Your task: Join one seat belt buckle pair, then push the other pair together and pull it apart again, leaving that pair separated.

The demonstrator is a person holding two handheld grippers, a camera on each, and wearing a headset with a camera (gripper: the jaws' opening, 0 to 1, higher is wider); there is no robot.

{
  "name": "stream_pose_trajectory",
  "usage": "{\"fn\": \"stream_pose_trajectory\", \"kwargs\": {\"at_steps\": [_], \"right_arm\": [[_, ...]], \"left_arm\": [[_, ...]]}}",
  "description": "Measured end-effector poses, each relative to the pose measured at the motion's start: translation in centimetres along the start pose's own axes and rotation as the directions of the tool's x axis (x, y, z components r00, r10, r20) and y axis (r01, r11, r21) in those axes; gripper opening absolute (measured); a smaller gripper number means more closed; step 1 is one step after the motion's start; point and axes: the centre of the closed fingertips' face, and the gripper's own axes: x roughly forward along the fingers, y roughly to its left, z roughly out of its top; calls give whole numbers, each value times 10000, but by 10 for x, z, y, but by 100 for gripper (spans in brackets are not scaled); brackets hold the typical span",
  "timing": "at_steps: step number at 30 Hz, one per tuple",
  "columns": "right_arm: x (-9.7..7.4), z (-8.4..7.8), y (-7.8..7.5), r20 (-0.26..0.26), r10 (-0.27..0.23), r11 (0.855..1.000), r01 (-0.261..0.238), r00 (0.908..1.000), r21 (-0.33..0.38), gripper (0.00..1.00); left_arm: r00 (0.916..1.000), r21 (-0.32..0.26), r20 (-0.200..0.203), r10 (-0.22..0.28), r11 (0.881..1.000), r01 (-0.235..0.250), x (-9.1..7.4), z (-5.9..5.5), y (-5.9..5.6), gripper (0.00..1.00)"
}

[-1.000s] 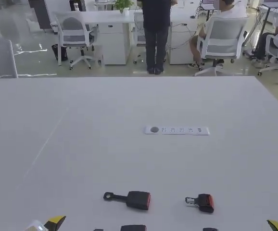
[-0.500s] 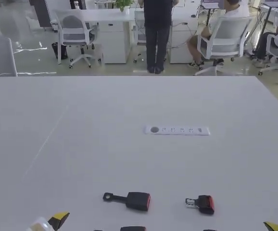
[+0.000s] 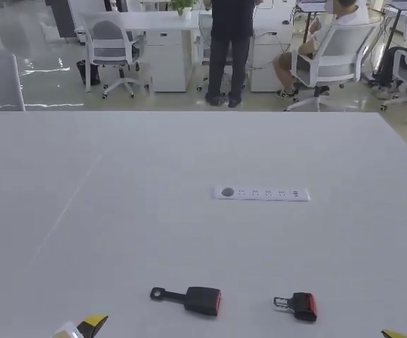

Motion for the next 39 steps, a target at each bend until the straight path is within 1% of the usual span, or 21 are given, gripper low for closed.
{"fn": "stream_pose_trajectory", "kwargs": {"at_steps": [3,7,11,15,18,22,26,29,35,39], "right_arm": [[3,-2,1,-117,113,9999,-113,9999,-15,97],[9,-10,5,-439,558,9984,-563,9975,-109,98],[15,-10,4,-543,723,9973,-731,9959,-117,98],[21,-11,4,-704,867,9960,-881,9937,-173,97],[27,-12,3,-876,993,9945,-1018,9912,-249,97],[33,-15,1,-1034,1108,9931,-1142,9884,-267,96],[38,-15,1,-1069,1221,9912,-1267,9867,-373,95],[42,-16,-1,-1125,1281,9907,-1324,9854,-323,95],[47,-20,1,-1324,1484,9876,-1537,9800,-313,95],[51,-22,2,-1467,1600,9852,-1671,9762,-373,95]], "left_arm": [[10000,-20,-27,-58,10000,58,4,0,1,100],[9998,13,-119,-184,9998,184,10,-2,-1,100],[9991,120,-277,-334,9994,337,17,-6,-2,100],[9982,87,-379,-457,9989,460,22,-8,-4,100],[9976,117,-452,-534,9985,539,26,-11,-3,100],[9964,94,-536,-652,9978,658,31,-11,-3,100],[9955,26,-586,-744,9972,747,36,-12,-1,100],[9948,37,-648,-791,9968,795,40,-12,-1,100],[9929,49,-750,-923,9957,929,48,-10,-2,100],[9910,80,-858,-1031,9945,1042,54,-12,0,100]]}}
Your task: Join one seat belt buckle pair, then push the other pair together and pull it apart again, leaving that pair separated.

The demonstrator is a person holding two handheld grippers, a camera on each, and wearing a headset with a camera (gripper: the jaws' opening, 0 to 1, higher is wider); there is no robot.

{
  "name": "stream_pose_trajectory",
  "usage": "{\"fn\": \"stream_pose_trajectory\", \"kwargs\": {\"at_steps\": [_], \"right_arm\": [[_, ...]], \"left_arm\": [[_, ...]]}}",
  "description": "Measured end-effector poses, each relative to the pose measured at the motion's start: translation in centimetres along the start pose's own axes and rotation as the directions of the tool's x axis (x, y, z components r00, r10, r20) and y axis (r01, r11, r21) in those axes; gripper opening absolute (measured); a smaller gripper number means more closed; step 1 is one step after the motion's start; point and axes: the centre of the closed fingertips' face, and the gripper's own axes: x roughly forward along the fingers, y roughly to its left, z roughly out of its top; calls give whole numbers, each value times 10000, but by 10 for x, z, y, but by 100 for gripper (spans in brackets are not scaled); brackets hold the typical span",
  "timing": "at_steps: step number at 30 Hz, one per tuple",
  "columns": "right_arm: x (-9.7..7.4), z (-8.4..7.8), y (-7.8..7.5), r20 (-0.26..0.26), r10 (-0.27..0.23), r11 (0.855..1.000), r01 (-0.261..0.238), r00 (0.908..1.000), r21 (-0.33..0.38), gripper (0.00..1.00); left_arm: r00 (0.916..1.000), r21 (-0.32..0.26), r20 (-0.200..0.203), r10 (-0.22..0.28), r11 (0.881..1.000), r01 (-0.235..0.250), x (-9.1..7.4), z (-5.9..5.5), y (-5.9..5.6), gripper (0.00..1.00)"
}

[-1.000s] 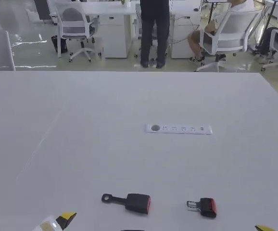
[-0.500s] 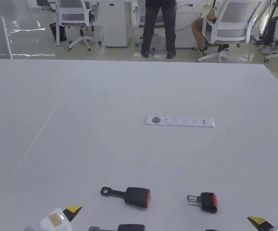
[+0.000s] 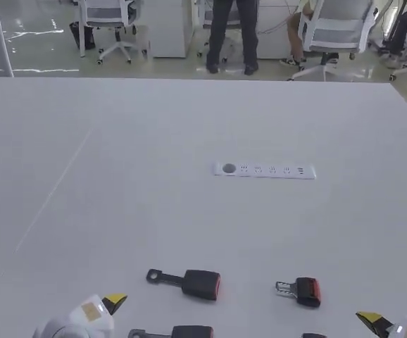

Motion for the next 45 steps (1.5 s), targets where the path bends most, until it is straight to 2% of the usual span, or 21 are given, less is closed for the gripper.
{"fn": "stream_pose_trajectory", "kwargs": {"at_steps": [12,21,25,28,33,37,39,40,43,45], "right_arm": [[15,0,3,-216,515,9978,-523,9984,-411,92],[25,-4,2,-648,904,9933,-947,9938,-668,87],[28,-7,2,-856,1092,9903,-1159,9903,-773,86],[32,-12,4,-1188,1336,9860,-1440,9839,-841,83],[37,-20,3,-1628,1474,9815,-1646,9756,-979,79],[40,-22,3,-1783,1544,9789,-1749,9718,-1057,75],[43,-22,3,-1892,1646,9772,-1862,9680,-1023,73],[44,-23,4,-1951,1686,9764,-1909,9662,-1013,71],[48,-24,7,-2079,1878,9716,-2126,9600,-1040,69],[50,-24,9,-2202,2017,9659,-2311,9544,-1168,69]], "left_arm": [[9983,348,-384,-445,9983,459,16,-4,-4,99],[9932,672,-721,-912,9931,960,31,-8,-10,96],[9893,900,-901,-1147,9883,1228,40,-12,-13,95],[9868,986,-986,-1288,9854,1385,44,-13,-13,93],[9778,1285,-1322,-1624,9753,1794,51,-19,-17,85],[9709,1641,-1584,-1794,9649,2051,58,-24,-18,84],[9636,1993,-1921,-1859,9541,2237,63,-31,-17,82],[9561,2089,-2102,-2042,9460,2480,66,-34,-19,82],[9449,2397,-2424,-2201,9301,2782,72,-39,-21,78],[9399,2498,-2595,-2221,9247,2874,75,-42,-21,75]]}}
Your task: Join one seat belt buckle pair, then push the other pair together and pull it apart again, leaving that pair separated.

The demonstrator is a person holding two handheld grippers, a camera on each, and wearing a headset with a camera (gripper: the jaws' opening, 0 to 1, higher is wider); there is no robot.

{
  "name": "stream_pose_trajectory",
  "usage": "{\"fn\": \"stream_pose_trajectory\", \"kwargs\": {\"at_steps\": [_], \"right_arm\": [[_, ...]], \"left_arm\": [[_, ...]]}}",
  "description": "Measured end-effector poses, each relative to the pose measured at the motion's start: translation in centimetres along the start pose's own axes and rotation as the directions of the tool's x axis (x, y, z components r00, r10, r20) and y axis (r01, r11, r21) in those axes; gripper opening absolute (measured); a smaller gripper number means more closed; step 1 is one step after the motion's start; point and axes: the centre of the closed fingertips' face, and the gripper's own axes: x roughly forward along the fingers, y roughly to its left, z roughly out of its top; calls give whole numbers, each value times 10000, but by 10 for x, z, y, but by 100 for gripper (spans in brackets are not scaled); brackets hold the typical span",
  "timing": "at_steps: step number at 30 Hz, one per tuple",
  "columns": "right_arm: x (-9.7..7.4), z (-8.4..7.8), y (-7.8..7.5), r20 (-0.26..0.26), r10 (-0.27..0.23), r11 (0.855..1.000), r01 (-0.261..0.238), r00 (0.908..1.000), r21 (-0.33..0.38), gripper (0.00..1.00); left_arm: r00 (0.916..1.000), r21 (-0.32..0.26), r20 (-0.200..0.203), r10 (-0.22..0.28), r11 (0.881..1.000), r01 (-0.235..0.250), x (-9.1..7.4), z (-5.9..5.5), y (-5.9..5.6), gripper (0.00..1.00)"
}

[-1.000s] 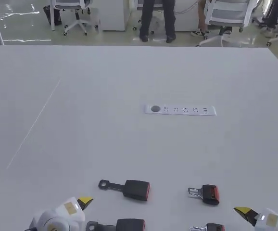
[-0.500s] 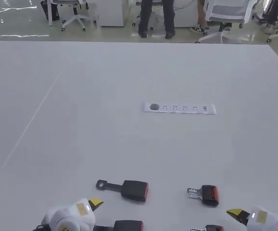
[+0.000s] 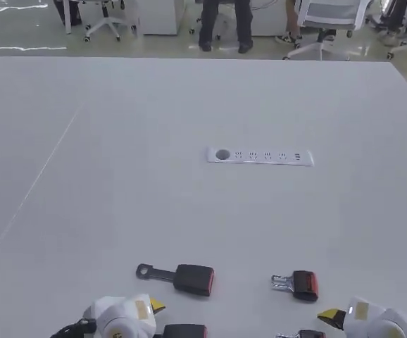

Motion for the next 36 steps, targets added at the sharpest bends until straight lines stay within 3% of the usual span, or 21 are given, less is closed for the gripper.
{"fn": "stream_pose_trajectory", "kwargs": {"at_steps": [5,9,14,15,21,25,36], "right_arm": [[3,-2,2,-310,305,9990,-314,9991,-304,65],[3,-6,-3,-651,216,9941,-284,9976,-1043,60],[0,-10,-6,-973,270,9911,-394,9949,-1273,49],[-1,-10,-5,-1021,299,9901,-435,9943,-1337,47],[-1,-13,-6,-1429,403,9789,-678,9889,-1929,40],[-1,-13,-6,-1665,522,9733,-875,9847,-2124,39],[-2,-16,-5,-2136,398,9696,-894,9761,-2276,38]], "left_arm": [[9997,349,-215,-152,9993,160,6,1,1,71],[9984,1036,-526,-218,9943,272,9,-3,2,62],[9963,1329,-846,-156,9908,268,11,-8,5,55],[9971,1604,-743,-188,9866,306,12,-6,5,54],[9970,1621,-701,-340,9857,450,12,-6,7,50],[9947,2120,-755,-697,9736,843,12,-5,-1,36],[9942,2245,-828,-688,9707,859,12,-5,2,35]]}}
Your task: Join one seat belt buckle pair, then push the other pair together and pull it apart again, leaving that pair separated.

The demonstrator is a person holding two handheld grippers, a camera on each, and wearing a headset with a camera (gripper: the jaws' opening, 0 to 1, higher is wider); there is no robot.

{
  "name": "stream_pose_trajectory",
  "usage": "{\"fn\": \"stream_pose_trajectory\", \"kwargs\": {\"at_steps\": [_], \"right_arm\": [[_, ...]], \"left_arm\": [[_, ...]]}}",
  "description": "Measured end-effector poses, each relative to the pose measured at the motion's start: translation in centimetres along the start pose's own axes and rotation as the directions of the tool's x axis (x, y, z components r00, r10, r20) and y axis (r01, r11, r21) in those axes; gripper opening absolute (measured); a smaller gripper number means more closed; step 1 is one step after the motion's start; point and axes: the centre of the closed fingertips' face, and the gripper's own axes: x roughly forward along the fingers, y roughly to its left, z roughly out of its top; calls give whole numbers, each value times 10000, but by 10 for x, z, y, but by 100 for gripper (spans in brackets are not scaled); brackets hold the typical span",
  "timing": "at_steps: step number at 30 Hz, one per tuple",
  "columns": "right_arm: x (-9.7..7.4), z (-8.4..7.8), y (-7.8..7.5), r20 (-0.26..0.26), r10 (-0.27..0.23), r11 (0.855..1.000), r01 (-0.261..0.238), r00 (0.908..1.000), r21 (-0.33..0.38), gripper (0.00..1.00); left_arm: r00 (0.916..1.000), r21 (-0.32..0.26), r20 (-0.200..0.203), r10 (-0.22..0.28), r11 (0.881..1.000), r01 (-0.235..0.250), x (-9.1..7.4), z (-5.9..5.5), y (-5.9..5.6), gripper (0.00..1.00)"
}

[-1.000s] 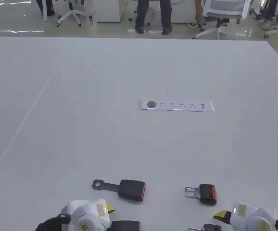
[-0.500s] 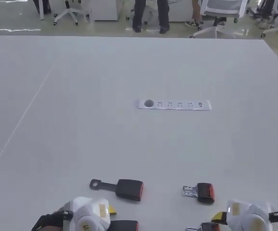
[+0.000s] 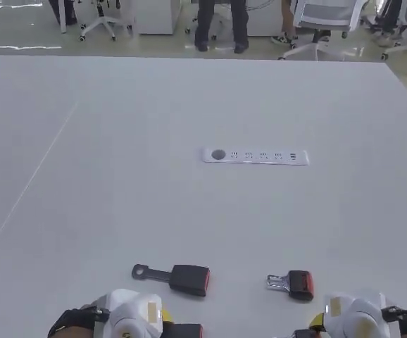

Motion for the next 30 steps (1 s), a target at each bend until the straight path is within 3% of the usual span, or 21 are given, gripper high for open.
{"fn": "stream_pose_trajectory", "kwargs": {"at_steps": [13,30], "right_arm": [[2,3,1,-556,-142,9996,128,9984,-244,38],[12,22,6,-559,-151,9996,137,9983,-258,38]], "left_arm": [[9994,124,-336,-110,9999,114,0,2,0,35],[9984,-21,-555,-101,9999,100,0,0,0,35]]}}
